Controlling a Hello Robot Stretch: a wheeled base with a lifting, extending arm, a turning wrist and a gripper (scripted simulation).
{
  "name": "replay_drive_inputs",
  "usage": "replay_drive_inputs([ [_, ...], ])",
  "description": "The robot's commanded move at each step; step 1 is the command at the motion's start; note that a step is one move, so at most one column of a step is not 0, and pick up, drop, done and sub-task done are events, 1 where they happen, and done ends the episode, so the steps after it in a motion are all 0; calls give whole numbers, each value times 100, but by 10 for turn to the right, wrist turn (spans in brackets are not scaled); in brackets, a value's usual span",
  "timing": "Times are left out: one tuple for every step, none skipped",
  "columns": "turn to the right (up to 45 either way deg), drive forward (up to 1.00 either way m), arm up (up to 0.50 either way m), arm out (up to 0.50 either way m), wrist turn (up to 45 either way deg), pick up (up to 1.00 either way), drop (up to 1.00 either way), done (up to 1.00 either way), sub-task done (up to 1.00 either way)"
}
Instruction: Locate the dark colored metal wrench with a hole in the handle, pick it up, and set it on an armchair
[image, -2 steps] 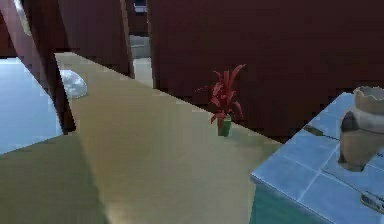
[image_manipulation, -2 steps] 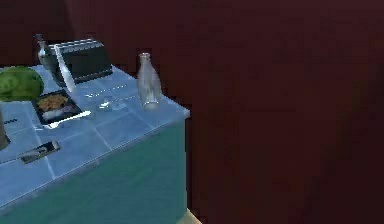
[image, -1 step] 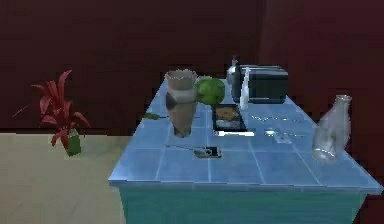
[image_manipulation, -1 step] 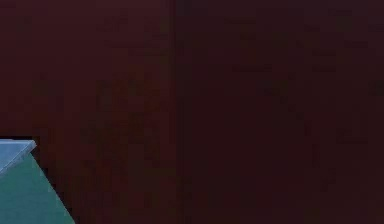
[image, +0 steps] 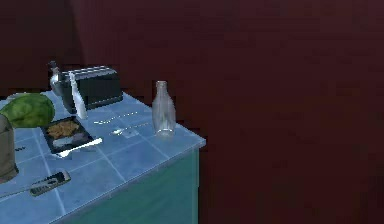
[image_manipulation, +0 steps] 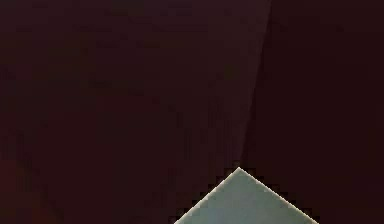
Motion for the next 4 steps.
replay_drive_inputs([
  [90, 0, 0, 0, 0, 0, 0, 0, 0],
  [0, 30, 0, 0, 0, 0, 0, 0, 0],
  [-450, 0, 0, 0, 0, 0, 0, 0, 0],
  [-450, 0, 0, 0, 0, 0, 0, 0, 0],
])
